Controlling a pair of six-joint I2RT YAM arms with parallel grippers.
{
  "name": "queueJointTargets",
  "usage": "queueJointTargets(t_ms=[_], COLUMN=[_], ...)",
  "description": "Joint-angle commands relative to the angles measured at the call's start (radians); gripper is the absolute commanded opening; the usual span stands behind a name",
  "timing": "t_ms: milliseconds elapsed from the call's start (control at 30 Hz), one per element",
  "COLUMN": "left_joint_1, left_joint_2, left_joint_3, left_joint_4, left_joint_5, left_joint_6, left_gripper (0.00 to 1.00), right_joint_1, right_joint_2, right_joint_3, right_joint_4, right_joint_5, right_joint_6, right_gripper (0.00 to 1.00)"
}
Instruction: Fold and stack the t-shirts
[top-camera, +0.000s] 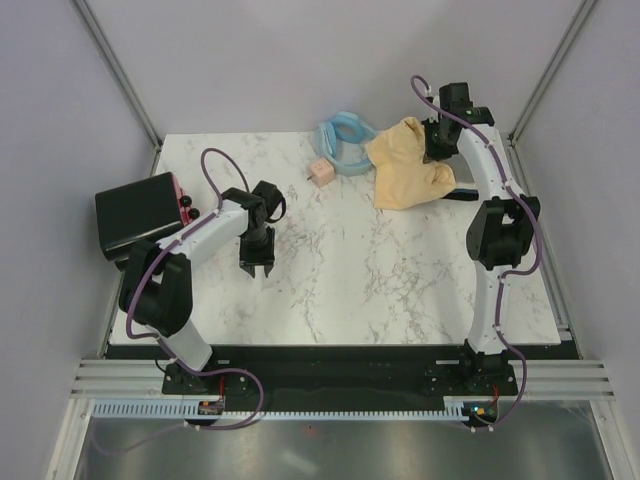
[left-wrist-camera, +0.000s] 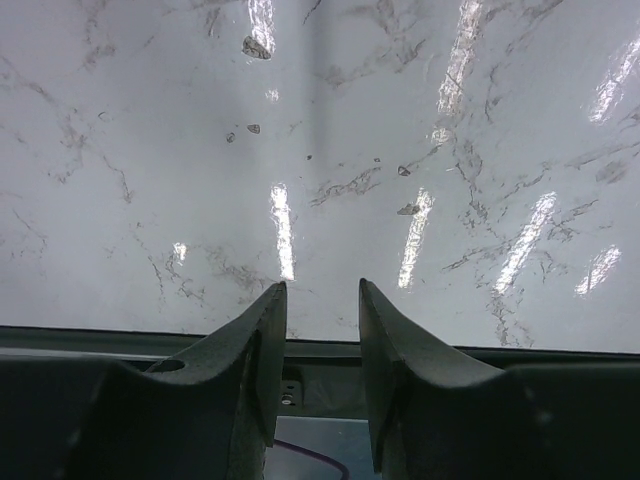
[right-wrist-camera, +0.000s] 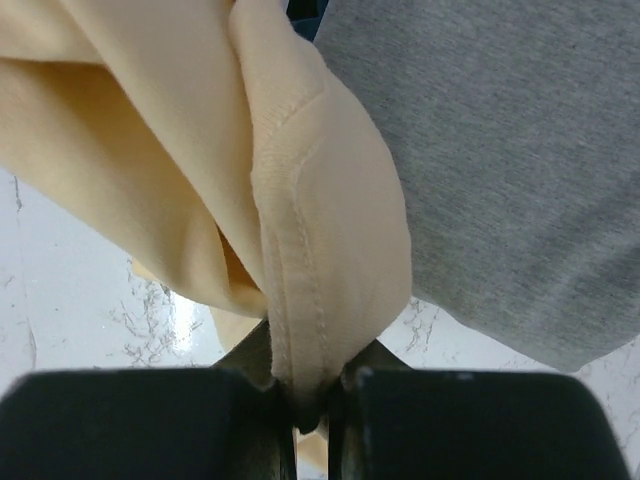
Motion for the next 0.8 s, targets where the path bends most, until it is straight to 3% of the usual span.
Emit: queueJointTargets(t_ms=[0, 300, 533, 767], left_joint_1=[0.011, 0.013, 0.013, 0.013], left_joint_2=[-0.025, 0.001, 0.002, 0.016], left_joint_3=[-0.009, -0.008, -0.019, -0.012], left_joint_4=[0.02, 0.031, 0.034, 0.036], left_joint_5=[0.012, 0.034, 0.039, 0.042], left_joint_6=[0.039, 0.034, 0.03, 0.03], left_gripper=[0.42, 0.41, 0.4, 0.4], right_joint_1=[-0.018, -0.064, -0.145, -0.19], right_joint_2=[-0.042, -0.039, -0.062, -0.098], right_joint_3=[0.08, 0.142, 0.116, 0.084], right_joint_4=[0.063, 0.111, 0.176, 0.209], right_joint_5=[-0.044, -0.101, -0.141, -0.146], right_joint_6=[0.028, 0.081, 0.176, 0.157], right_gripper=[0.0, 0.0, 0.0, 0.0])
